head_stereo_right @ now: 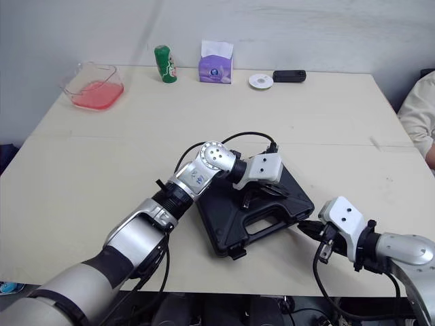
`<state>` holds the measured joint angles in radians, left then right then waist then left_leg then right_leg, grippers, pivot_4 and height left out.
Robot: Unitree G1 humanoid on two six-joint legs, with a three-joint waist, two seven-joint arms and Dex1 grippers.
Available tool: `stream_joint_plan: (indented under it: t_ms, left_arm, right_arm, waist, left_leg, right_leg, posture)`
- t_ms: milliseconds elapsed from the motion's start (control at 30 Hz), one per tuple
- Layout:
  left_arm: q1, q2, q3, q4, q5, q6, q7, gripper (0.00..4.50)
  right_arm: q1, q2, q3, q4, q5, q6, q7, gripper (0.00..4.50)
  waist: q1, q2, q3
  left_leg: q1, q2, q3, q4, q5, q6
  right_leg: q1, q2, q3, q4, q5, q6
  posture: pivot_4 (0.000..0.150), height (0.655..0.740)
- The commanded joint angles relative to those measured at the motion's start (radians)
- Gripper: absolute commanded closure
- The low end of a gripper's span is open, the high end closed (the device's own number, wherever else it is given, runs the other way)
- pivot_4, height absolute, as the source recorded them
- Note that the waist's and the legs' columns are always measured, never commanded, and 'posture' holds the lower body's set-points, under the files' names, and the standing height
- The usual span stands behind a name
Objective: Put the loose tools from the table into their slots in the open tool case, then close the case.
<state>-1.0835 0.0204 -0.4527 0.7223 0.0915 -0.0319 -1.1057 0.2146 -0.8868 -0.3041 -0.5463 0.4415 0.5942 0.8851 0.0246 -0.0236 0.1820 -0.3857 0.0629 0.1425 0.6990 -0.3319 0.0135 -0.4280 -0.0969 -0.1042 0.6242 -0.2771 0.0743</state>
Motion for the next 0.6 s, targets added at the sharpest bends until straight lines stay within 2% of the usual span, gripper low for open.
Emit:
stream_joint_plan:
  t_ms: [33,433,600]
  left_arm:
    - [0.069,0.004,-0.101,0.05,0.093,0.008,-0.026,4.5]
    - [0.073,-0.006,-0.098,0.051,0.114,-0.008,-0.024,4.5]
    - [0.065,0.013,-0.04,0.02,0.063,0.024,-0.031,4.5]
  right_arm:
    - [-0.074,0.007,-0.031,-0.037,0.056,0.019,-0.021,4.45]
    - [-0.153,0.0,-0.016,-0.016,0.06,0.06,-0.006,4.45]
    - [-0.101,-0.044,-0.037,-0.051,0.071,0.084,0.049,4.45]
  waist:
    - [-0.003,0.0,0.0]
    - [-0.024,-0.001,-0.001]
    - [-0.025,0.0,-0.001]
  left_leg:
    - [0.0,0.0,0.0,0.0,0.0,0.0]
    - [0.002,0.001,0.001,0.0,-0.001,0.001]
    - [0.002,0.001,0.001,0.0,0.0,0.001]
  right_leg:
    - [0.0,0.0,0.0,0.0,0.0,0.0]
    - [0.0,0.001,0.001,0.002,0.0,-0.001]
    - [0.0,0.001,0.001,0.002,-0.001,-0.001]
  posture:
    - [0.15,0.7244]
    - [0.15,0.7244]
    - [0.15,0.7244]
